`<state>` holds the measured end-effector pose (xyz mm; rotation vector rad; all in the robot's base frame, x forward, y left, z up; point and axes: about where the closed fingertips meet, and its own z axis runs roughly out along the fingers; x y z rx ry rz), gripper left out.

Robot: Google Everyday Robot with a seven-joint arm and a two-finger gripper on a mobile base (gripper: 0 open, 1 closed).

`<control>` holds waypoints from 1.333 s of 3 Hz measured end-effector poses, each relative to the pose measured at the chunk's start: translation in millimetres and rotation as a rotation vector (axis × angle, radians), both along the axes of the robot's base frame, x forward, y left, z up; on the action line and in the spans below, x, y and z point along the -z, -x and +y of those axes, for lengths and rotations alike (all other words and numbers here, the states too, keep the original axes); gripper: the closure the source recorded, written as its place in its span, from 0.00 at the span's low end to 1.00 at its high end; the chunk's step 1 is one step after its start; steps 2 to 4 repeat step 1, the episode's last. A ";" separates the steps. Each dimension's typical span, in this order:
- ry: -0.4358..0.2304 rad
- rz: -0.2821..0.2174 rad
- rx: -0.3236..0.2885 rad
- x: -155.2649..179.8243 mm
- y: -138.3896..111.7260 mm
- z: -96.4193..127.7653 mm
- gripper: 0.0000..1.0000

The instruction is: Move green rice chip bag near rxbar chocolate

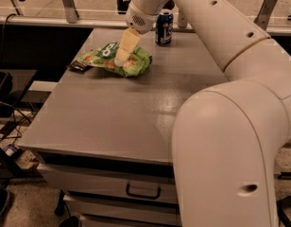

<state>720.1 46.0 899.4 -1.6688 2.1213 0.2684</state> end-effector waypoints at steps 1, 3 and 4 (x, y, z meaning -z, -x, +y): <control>0.000 0.000 0.000 0.1 0.0 0.1 0.00; 0.000 0.000 0.000 0.1 0.0 0.1 0.00; 0.000 0.000 0.000 0.1 0.0 0.1 0.00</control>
Offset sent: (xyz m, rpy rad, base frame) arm 0.0000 0.0000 0.0000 0.0000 0.0000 0.0000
